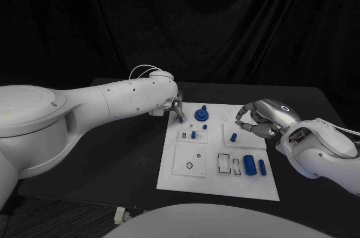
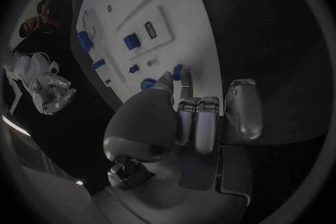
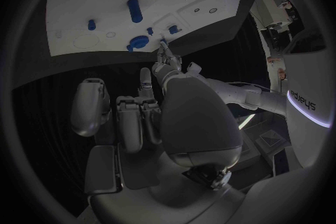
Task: Assemble the parts on the task board
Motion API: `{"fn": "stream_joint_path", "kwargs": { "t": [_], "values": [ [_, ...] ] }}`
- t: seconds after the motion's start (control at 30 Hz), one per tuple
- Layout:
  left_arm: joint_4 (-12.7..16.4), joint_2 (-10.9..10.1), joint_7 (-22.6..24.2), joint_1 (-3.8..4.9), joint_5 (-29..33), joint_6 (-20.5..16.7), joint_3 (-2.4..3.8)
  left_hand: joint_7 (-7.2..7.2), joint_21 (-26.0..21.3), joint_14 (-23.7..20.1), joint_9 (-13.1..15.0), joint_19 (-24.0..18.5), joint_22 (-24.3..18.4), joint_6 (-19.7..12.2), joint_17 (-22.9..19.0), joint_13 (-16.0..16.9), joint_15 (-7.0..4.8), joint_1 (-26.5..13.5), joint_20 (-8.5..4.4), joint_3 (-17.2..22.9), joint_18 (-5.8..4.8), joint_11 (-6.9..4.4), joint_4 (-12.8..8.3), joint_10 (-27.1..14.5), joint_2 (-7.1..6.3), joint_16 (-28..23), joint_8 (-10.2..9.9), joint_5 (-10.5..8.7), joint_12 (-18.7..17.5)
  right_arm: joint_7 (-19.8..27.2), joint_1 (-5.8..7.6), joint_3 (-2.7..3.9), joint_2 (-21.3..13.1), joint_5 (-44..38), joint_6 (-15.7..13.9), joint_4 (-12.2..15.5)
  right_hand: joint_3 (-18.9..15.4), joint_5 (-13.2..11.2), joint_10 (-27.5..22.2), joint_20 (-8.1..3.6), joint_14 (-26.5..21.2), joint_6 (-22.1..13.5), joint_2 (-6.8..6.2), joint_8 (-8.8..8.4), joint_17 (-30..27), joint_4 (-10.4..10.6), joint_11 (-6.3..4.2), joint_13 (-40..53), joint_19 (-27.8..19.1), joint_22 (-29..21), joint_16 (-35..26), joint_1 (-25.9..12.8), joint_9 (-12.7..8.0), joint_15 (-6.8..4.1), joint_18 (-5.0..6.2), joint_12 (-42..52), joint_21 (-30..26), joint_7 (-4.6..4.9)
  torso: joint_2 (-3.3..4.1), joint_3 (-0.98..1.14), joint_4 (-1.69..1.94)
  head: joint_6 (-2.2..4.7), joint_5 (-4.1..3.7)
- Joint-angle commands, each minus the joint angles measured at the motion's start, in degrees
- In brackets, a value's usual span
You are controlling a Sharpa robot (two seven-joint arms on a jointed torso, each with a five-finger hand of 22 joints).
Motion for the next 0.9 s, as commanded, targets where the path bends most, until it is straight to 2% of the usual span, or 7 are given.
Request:
{"fn": "stream_joint_path", "kwargs": {
  "t": [0.03, 0.27, 0.47, 0.63, 0.67, 0.8, 0.9],
  "values": [
    [0.1, 0.1, 0.3, -0.18, 0.1, -0.1, 0.04, -0.14, -0.2, 6.0, -0.3, -0.2, 10.0, 0.7, 15.1, 14.9, -0.35, 0.9, -0.21, 1.0, -0.11, -0.61, -0.1, 6.2, -0.03, 0.2, -0.5, -0.62, -0.2, -0.4, -0.14, 0.03, 0.0, -0.4, 0.2, 0.0, 0.3, 0.3, 6.0, -0.07, 6.0, 0.3, 0.22, 0.35, 15.1, -0.1, -0.39, 15.1, -0.1, 9.4, 0.2, 0.5, 0.1, -0.32, 0.25, 0.2, -0.3, -0.11, 0.0, 0.01, -0.01, -0.01, -0.02],
    [0.3, 0.1, 0.0, -0.24, 0.1, -0.2, 0.04, -0.39, -0.1, 6.0, -1.1, -0.2, 10.1, 1.8, 15.1, 14.9, -0.56, 1.9, -0.42, 4.2, -0.14, -0.85, -1.2, 6.2, -1.04, 0.2, -1.5, 1.28, -0.2, -0.4, -0.15, 0.03, 0.0, -0.4, 0.2, 0.0, 0.3, 0.3, 6.0, -0.07, 6.0, 0.3, 0.22, 0.35, 15.1, -0.1, -0.39, 15.1, -0.1, 9.4, 0.2, 0.5, 0.1, -0.32, 0.25, 0.2, -0.3, -0.11, -0.02, 0.0, -0.02, -0.01, 0.06],
    [0.8, -0.1, -0.7, -0.26, 0.1, -1.3, 0.04, -0.56, 0.3, 6.0, -1.5, 0.1, 10.1, 2.9, 15.1, 14.9, -0.82, 2.7, -0.73, 9.9, -0.2, -1.04, -3.0, 6.2, -3.17, 0.2, -2.3, 4.35, -0.2, -0.4, -0.15, 0.03, 0.1, -0.4, 0.2, -0.1, 0.4, 0.3, 6.0, -0.08, 6.0, 0.3, 0.22, 0.36, 15.1, -0.1, -0.4, 15.1, -0.2, 9.4, 0.2, 0.6, 0.1, -0.32, 0.27, 0.2, -0.4, -0.12, 0.0, 0.01, -0.01, -0.01, 0.16],
    [2.2, -0.9, -2.3, -0.24, 0.1, -3.2, 0.05, -0.51, 0.2, 6.0, -1.4, 0.2, 10.1, 3.7, 15.1, 14.9, -0.87, -0.1, -0.75, 17.6, -0.21, -1.09, -3.8, 6.2, -6.36, 0.2, -3.0, 4.51, -0.2, -0.4, -0.17, 0.03, 0.0, -0.4, 0.3, -0.1, 0.4, 0.3, 6.0, -0.08, 6.0, 0.3, 0.22, 0.37, 15.1, -0.1, -0.41, 15.1, -0.2, 9.4, 0.2, 0.7, 0.1, -0.33, 0.3, 0.2, -0.6, -0.13, 0.01, -0.01, -0.02, -0.01, 0.13],
    [2.7, -1.2, -2.8, -0.22, 0.2, -3.5, 0.05, -0.52, 0.0, 6.0, -1.2, 0.2, 10.1, 3.8, 15.1, 14.9, -0.92, -1.3, -0.73, 20.1, -0.2, -1.06, -4.1, 6.2, -7.24, 0.2, -3.1, 4.45, -0.2, -0.4, -0.17, 0.03, 0.0, -0.4, 0.3, -0.1, 0.4, 0.3, 6.0, -0.08, 6.0, 0.3, 0.22, 0.37, 15.1, -0.1, -0.41, 15.1, -0.2, 9.4, 0.2, 0.7, 0.1, -0.33, 0.3, 0.2, -0.6, -0.13, 0.01, -0.01, -0.02, -0.01, 0.13],
    [5.1, -2.6, -4.0, 0.16, 0.3, -4.3, 0.06, -0.45, -0.5, 6.0, -1.1, 0.1, 9.9, 3.7, 15.1, 14.8, -0.9, -2.1, -0.78, 22.4, -0.09, -1.06, -4.7, 6.2, -8.0, 0.2, -3.4, 4.38, -0.3, -0.5, -0.17, 0.03, -0.1, -0.4, 0.3, 0.0, 0.4, 0.3, 6.0, -0.08, 6.0, 0.3, 0.22, 0.37, 15.1, -0.1, -0.41, 15.1, -0.2, 9.4, 0.2, 0.7, 0.1, -0.33, 0.3, 0.2, -0.6, -0.13, 0.0, 0.0, 0.02, -0.01, 0.0],
    [8.0, -4.2, -4.6, 1.06, 0.4, -5.0, 0.06, -0.43, -0.7, 6.0, -0.9, 0.1, 9.9, 3.8, 15.1, 14.7, -0.92, -3.0, -0.8, 24.4, -0.07, -1.07, -5.3, 6.1, -8.68, 0.2, -3.5, 4.36, -0.5, -0.6, -0.17, 0.03, -0.2, -0.4, 0.3, 0.0, 0.4, 0.3, 6.0, -0.08, 6.0, 0.3, 0.22, 0.37, 15.1, -0.1, -0.41, 15.1, -0.2, 9.4, 0.2, 0.7, 0.1, -0.33, 0.3, 0.2, -0.6, -0.13, 0.01, 0.01, 0.0, -0.01, 0.0]
  ]
}}
